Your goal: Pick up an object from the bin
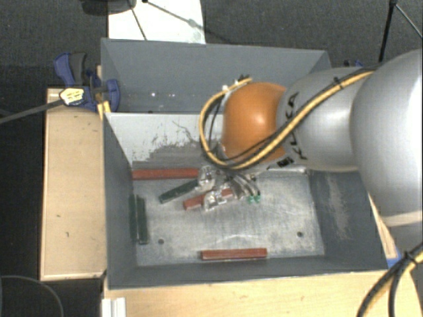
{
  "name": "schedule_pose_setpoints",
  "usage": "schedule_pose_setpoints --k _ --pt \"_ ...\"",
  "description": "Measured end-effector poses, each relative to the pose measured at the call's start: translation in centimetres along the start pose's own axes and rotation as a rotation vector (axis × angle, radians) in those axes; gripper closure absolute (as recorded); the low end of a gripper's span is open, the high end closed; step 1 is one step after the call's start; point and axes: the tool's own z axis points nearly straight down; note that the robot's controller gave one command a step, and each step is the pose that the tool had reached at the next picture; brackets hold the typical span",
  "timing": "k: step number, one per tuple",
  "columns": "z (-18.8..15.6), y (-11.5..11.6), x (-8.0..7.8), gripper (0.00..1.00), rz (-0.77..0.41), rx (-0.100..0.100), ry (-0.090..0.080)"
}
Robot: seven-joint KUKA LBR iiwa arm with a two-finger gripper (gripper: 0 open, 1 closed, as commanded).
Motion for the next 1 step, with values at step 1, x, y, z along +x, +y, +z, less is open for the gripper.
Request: schedule_pose_setpoints --k 1 --pt "-0.97 0.01 0.02 1.00 0.000 0.000 0.001"
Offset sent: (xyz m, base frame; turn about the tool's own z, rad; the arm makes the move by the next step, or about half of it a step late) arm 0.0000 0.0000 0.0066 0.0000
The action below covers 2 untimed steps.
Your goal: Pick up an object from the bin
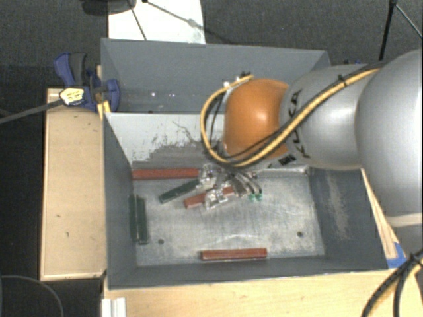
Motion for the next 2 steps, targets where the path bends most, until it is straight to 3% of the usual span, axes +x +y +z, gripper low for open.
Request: schedule_pose_setpoints --k 2 --pt "-1.73 0.00 -0.08 1.00 0.000 0.000 -0.003"
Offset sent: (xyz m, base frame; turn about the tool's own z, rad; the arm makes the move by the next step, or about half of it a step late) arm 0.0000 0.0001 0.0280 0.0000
